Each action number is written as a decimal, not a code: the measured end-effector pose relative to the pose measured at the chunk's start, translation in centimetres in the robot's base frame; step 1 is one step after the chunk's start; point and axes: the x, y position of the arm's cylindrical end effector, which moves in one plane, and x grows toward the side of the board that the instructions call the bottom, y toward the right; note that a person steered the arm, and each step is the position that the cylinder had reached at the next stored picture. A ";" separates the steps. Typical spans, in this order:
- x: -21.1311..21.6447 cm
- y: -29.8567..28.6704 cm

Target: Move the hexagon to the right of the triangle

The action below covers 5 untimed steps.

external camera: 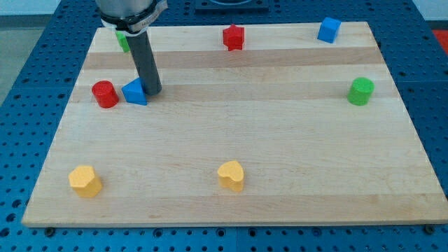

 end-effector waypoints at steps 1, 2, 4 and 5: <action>0.7 0.0; 1.2 0.0; 1.6 0.1; 1.7 0.4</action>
